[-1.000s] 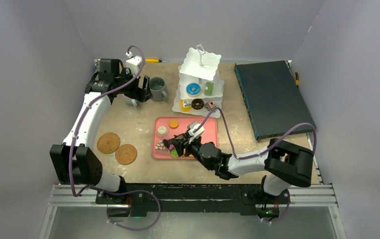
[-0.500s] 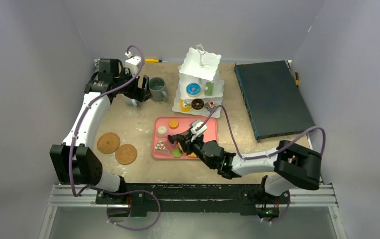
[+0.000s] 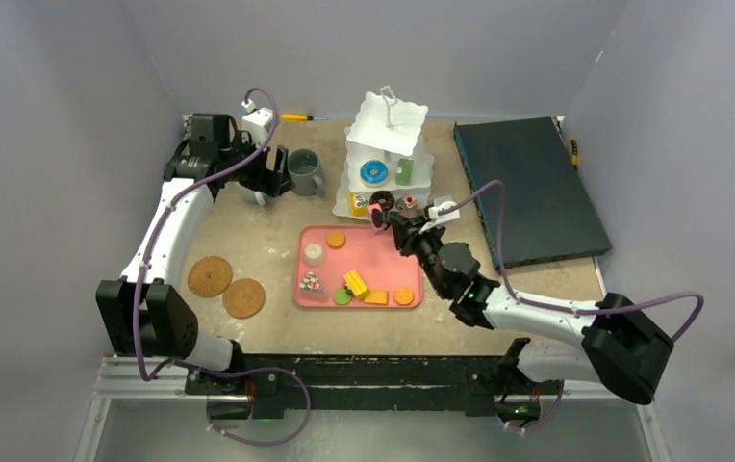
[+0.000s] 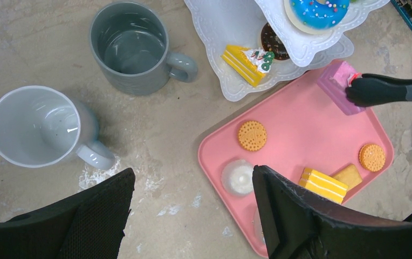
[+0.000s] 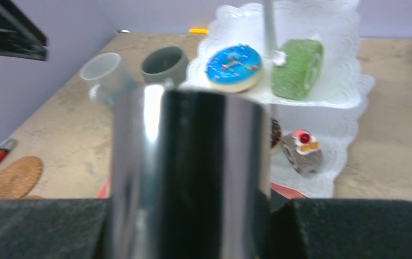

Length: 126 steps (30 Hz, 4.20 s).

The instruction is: Serve the afternoon tea

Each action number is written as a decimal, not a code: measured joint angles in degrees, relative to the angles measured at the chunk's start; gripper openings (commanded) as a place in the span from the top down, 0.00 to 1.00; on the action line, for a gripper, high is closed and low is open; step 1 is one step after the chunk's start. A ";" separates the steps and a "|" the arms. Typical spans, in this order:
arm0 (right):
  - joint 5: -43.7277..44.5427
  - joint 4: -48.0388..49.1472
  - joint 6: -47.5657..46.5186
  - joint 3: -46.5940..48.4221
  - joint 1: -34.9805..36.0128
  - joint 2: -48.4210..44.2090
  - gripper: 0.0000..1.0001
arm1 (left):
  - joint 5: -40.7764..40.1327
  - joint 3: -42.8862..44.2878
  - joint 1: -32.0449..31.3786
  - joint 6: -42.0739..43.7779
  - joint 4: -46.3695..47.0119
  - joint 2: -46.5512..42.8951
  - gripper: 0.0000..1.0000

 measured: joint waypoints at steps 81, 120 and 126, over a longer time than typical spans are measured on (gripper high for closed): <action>-12.94 11.93 2.93 1.86 -28.96 16.15 0.50 | 2.40 -0.04 0.35 -0.17 0.15 -0.04 0.21; -19.47 -8.35 3.93 -5.18 -19.74 -9.16 0.54 | 27.28 53.02 -15.34 2.14 9.25 37.83 0.14; -22.21 -8.33 3.96 -4.90 -19.56 -8.52 0.55 | 28.83 53.70 -15.43 -0.20 15.17 38.66 0.16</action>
